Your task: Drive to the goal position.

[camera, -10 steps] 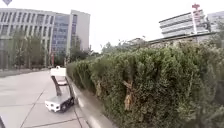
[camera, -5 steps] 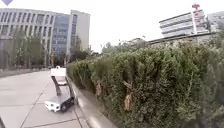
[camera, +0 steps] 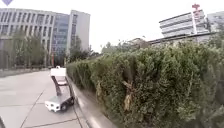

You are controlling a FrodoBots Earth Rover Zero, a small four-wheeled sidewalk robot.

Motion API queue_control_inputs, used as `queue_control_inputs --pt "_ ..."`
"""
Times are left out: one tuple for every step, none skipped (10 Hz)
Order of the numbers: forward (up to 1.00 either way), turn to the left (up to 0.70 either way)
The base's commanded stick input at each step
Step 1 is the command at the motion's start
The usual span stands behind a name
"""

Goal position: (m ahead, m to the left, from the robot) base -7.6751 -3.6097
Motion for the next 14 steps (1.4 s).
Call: queue_control_inputs --pt "0.05 0.0" --pt "0.05 0.0" --pt "0.05 0.0" --pt "0.05 0.0" --pt "0.05 0.0" --pt "0.05 0.0" --pt "0.05 0.0" --pt "0.05 0.0" --pt "0.05 0.0" --pt "0.05 0.0" --pt "0.05 0.0" --pt "0.05 0.0" --pt "0.05 0.0" --pt "0.05 0.0"
